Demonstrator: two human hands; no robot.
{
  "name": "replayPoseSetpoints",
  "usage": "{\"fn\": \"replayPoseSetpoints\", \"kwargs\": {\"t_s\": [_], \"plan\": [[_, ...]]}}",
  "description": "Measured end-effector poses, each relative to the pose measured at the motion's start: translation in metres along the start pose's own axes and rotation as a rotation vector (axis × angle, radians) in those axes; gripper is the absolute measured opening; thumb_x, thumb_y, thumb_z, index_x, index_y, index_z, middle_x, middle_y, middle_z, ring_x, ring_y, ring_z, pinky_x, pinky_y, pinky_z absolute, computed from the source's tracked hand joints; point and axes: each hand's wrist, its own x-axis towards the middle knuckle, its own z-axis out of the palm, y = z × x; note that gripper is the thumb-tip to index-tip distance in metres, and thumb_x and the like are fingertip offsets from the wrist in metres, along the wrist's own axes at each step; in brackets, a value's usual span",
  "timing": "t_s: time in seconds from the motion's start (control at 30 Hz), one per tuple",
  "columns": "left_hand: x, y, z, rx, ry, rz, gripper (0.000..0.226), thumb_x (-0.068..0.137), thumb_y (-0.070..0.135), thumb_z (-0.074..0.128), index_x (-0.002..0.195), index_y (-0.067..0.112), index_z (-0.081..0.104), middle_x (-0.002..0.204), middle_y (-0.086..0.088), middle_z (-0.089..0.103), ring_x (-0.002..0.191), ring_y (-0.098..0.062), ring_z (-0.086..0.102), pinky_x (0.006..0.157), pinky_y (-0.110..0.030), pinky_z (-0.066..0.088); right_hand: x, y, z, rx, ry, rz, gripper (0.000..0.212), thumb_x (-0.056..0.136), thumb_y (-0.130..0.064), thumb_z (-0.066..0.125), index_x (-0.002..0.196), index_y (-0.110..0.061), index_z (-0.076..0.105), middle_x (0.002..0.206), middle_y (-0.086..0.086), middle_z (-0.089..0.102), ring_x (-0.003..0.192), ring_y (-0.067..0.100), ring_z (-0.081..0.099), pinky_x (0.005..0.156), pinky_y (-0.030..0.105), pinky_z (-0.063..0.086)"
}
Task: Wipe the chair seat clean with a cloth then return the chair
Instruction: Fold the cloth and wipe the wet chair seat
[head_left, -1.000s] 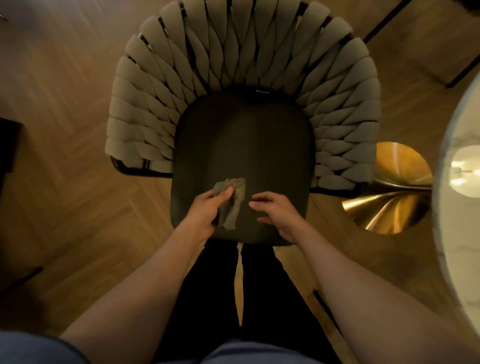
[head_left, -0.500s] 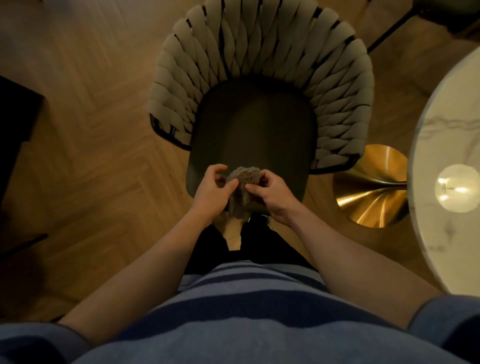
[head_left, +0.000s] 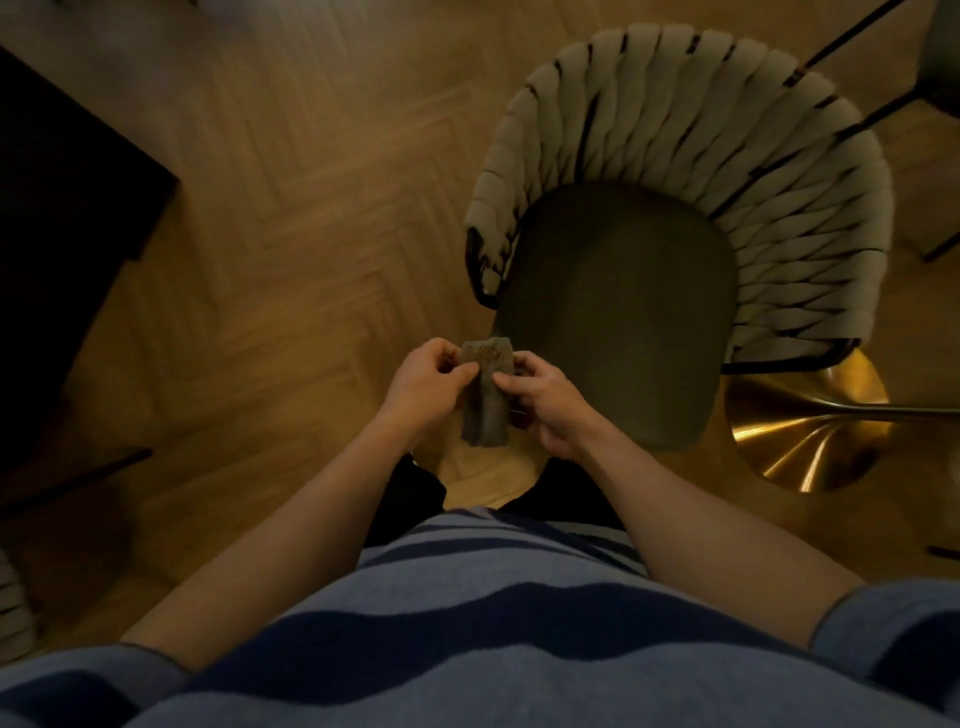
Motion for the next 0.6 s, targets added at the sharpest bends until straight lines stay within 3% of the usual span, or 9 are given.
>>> {"fn": "replayPoseSetpoints", "kwargs": {"t_s": [0.1,0.27,0.37,0.5,0.6], "plan": [[-0.004,-0.005,-0.051,0.123,0.105,0.113,0.006,0.096,0.024,0.056,0.093,0.019,0.054,0.086,-0.004,0.061,0.076,-0.015,0.056,0.064,-0.033,0.045,0.009,0.01,0.055,0.084,-0.007,0.037,0.013,0.102,-0.02,0.057,0.113,-0.018,0.063,0.103,0.006,0.069,0.09,0.022,0.067,0.073,0.034,0.056],[-0.015,0.003,-0.109,0.247,0.17,0.315,0.003,0.097,0.018,0.05,0.096,0.021,0.05,0.081,0.002,0.06,0.073,-0.01,0.056,0.064,-0.029,0.043,0.024,0.024,0.125,0.228,-0.023,0.107,0.053,0.105,-0.049,0.042,0.139,-0.011,0.058,0.129,0.017,0.067,0.118,0.034,0.063,0.103,0.049,0.048],[-0.019,0.01,-0.125,0.392,0.204,0.425,0.008,0.097,0.022,0.047,0.098,0.029,0.047,0.08,0.007,0.058,0.072,-0.012,0.057,0.064,-0.032,0.044,0.029,0.021,0.155,0.281,0.018,0.122,0.061,0.105,-0.059,0.031,0.124,-0.014,0.067,0.116,0.012,0.07,0.105,0.029,0.066,0.09,0.042,0.053],[-0.024,0.028,-0.127,0.572,0.167,0.529,0.005,0.099,0.027,0.043,0.102,0.028,0.046,0.088,0.006,0.058,0.076,-0.013,0.057,0.063,-0.035,0.046,0.044,0.007,0.178,0.499,0.048,0.131,0.059,0.104,-0.06,0.035,0.109,-0.017,0.074,0.115,0.011,0.072,0.115,0.028,0.064,0.105,0.041,0.046],[-0.018,0.042,-0.13,0.465,0.074,0.524,0.004,0.1,0.027,0.044,0.102,0.029,0.047,0.086,0.005,0.059,0.076,-0.01,0.059,0.064,-0.032,0.049,0.058,-0.015,0.183,0.64,0.043,0.119,0.052,0.102,-0.056,0.043,0.103,-0.014,0.074,0.096,0.01,0.073,0.097,0.024,0.069,0.089,0.034,0.05]]}}
